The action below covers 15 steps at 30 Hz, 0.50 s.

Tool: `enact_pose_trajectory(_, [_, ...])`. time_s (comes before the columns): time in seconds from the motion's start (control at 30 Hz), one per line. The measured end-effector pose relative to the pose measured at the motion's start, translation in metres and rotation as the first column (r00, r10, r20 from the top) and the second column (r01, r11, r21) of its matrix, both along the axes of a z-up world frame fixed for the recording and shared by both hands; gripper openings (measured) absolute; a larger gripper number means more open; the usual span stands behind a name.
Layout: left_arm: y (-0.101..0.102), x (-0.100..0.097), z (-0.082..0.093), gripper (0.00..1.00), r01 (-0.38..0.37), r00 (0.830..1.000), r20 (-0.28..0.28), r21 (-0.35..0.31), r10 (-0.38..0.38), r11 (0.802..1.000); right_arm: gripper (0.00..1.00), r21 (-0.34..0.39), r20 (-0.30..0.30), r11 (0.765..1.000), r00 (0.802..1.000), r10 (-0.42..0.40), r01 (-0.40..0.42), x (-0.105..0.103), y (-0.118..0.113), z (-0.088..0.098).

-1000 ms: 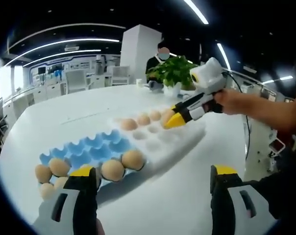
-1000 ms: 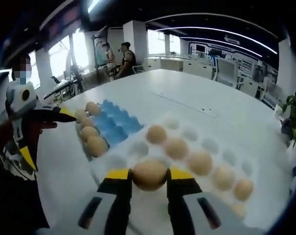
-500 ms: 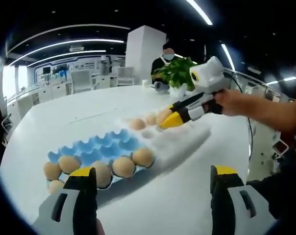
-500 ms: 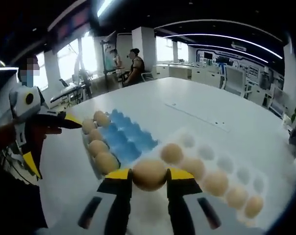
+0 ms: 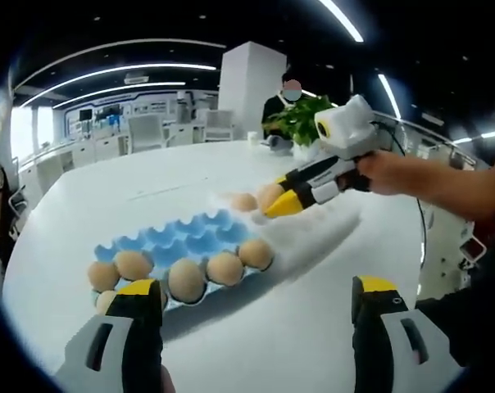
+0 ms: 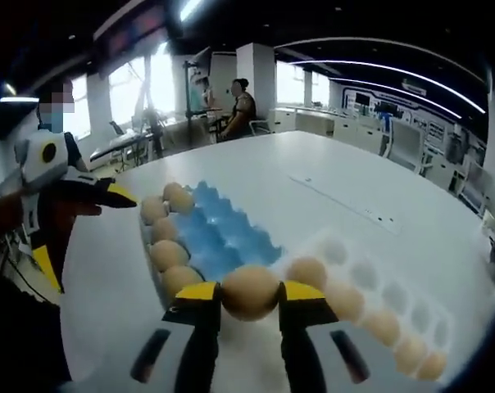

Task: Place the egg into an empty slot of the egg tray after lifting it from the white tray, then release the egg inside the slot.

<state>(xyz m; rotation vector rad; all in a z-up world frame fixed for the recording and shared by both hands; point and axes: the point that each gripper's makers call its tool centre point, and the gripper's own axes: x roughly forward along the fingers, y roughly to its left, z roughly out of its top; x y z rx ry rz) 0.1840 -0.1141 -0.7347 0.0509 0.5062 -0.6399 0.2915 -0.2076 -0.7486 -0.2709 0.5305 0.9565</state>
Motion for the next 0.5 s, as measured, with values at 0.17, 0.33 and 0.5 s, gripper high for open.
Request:
enact_pose_trajectory(0.17, [0.004,0.0,0.0,0.98,-0.005,1.0,-0.002,-0.002,0.005,1.0,0.28,0.006,0.002,1.0,1.0,0.014,-0.014,0.002,0.01,0.001])
enact_pose_trajectory(0.33, [0.007,0.0,-0.001,0.98,-0.01,1.0,-0.007,0.0,0.01,1.0,0.28,0.006,-0.005,0.999,0.999,0.036,-0.036,0.002,0.022,0.0])
enact_pose_trajectory(0.5, [0.01,-0.001,-0.002,0.98,-0.01,1.0,-0.008,0.007,0.01,1.0,0.28,0.007,-0.006,0.999,0.999,0.05,-0.05,0.002,0.032,-0.003])
